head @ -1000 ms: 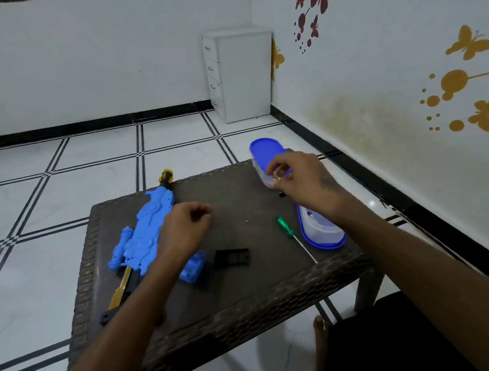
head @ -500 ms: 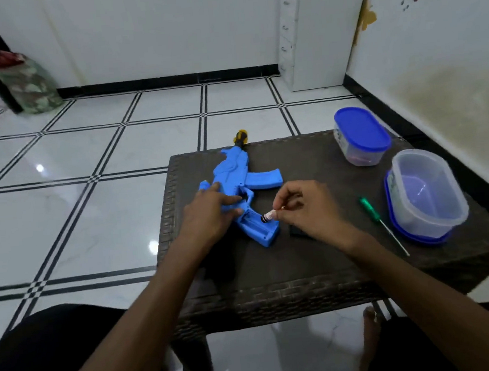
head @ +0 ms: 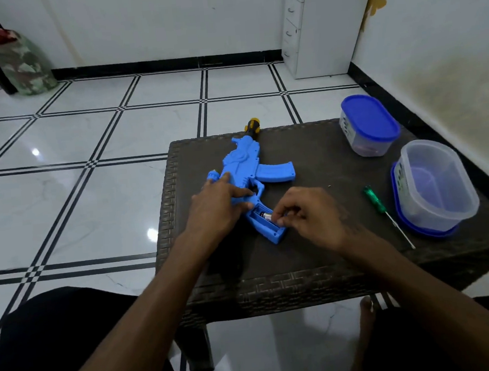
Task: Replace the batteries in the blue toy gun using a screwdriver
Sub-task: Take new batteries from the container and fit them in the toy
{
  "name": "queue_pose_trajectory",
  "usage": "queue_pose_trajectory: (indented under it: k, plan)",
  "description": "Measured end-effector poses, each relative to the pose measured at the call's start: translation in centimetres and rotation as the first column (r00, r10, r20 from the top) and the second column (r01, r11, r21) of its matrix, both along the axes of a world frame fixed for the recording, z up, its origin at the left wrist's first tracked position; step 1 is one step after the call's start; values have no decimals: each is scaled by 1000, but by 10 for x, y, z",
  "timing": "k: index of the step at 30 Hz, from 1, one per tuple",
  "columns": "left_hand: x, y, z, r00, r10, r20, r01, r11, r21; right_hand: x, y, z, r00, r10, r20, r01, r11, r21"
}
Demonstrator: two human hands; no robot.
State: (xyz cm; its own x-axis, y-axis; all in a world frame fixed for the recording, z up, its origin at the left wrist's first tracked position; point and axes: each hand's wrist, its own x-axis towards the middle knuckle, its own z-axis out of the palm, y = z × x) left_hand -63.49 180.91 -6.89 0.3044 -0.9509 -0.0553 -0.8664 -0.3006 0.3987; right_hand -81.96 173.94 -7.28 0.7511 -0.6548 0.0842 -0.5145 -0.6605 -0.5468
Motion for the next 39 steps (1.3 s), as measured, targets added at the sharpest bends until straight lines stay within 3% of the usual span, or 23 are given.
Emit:
queue_pose_trajectory:
  k: [3, 5, 8, 11, 19, 23, 26, 29, 33, 39]
  plan:
    - [-5, 2, 2, 1000, -5, 1, 5, 1000, 3, 1, -1, -4, 995, -99, 26, 97, 992, 76]
    - [-6, 2, 2, 1000, -4, 0, 4, 1000, 1, 3, -3, -3, 986, -166, 35, 154, 964, 215]
    - [-6, 0, 4, 1000, -2, -1, 2, 1000, 19, 11, -8, 5, 966, -257, 22, 215, 848, 484]
    - [-7, 0, 6, 1000, -7, 8, 7, 999, 34, 20, -10, 10, 951, -308, -19, 255, 752, 607]
    - [-6, 2, 5, 999, 12, -52, -12, 1000, 18, 5, -10, 21, 982, -188, 13, 166, 897, 409]
    - [-8, 4, 8, 993, 55, -101, -60, 997, -41, -43, -29, 46, 961, -254, 115, 224, 949, 222]
    - [-21, 0, 12, 997, 48, -59, -59, 978, -201, -94, -51, 64, 901, -416, 125, 408, 909, 88]
    - [-48, -13, 15, 989, -16, -148, -34, 944, -328, -135, -80, 70, 840, -538, -64, 541, 841, 28]
    - [-99, -35, 17, 975, -145, -169, 79, 934, -348, -157, -111, 60, 768, -506, -393, 571, 819, 62]
    - [-161, -61, 17, 922, -343, -178, 277, 908, -315, -158, -124, 44, 750, -432, -500, 584, 788, 196]
